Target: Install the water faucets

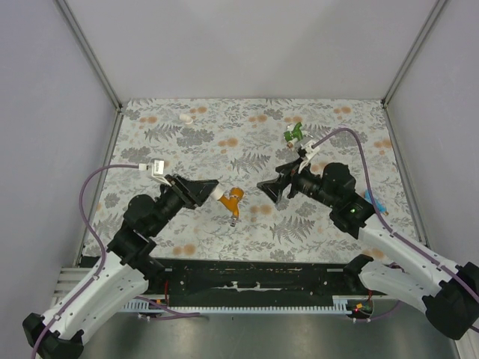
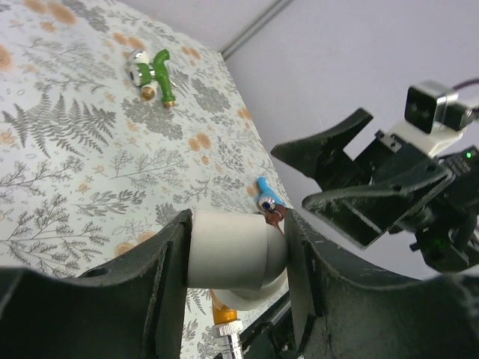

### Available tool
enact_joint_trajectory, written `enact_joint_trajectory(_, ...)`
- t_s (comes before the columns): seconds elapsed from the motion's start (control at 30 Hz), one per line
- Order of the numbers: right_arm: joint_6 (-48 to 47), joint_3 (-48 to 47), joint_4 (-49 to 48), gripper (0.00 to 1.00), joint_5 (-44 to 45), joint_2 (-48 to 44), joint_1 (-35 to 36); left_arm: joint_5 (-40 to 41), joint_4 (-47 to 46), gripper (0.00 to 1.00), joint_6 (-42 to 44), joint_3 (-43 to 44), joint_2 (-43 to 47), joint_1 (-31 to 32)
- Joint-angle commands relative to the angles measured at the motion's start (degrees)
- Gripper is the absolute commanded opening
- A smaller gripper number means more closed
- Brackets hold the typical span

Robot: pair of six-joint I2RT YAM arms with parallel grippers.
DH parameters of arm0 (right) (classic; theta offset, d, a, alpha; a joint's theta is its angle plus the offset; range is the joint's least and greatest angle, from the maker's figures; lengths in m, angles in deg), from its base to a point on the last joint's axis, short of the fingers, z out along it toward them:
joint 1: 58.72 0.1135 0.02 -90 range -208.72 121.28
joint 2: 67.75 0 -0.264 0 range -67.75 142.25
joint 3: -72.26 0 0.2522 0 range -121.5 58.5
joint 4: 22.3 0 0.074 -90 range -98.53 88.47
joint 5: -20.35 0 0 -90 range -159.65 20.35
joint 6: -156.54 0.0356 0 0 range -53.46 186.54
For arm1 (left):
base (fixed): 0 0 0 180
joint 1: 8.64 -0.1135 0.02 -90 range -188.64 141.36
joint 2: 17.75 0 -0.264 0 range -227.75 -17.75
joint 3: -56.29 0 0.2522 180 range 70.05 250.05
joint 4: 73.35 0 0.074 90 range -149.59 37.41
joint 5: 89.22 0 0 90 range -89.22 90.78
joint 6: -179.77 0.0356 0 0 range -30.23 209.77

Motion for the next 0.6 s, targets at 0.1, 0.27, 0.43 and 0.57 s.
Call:
enact_joint_trajectory(0.1,-1.8,-2.6,12.7,0.98,2.2,5.1,0.0,7.7,0.9,0.02,-8.0,1.0,-0.8,0.0)
enact_joint_trajectory(0.27,1.1,-9.3,20.6,0.98,0.7,13.0,0.0,8.3,0.8,0.02,-9.6,0.8,-2.3,0.1)
enact_joint_trajectory(0.43,5.9,3.0,-0.3,0.98,3.5,9.3,0.0,11.9,1.9,0.02,-11.7,0.1,-1.5,0.0)
enact_joint_trajectory(0.57,2.2,5.1,-2.0,0.98,0.7,6.2,-0.1,13.9,1.4,0.02,-13.8,-0.8,-1.0,0.0)
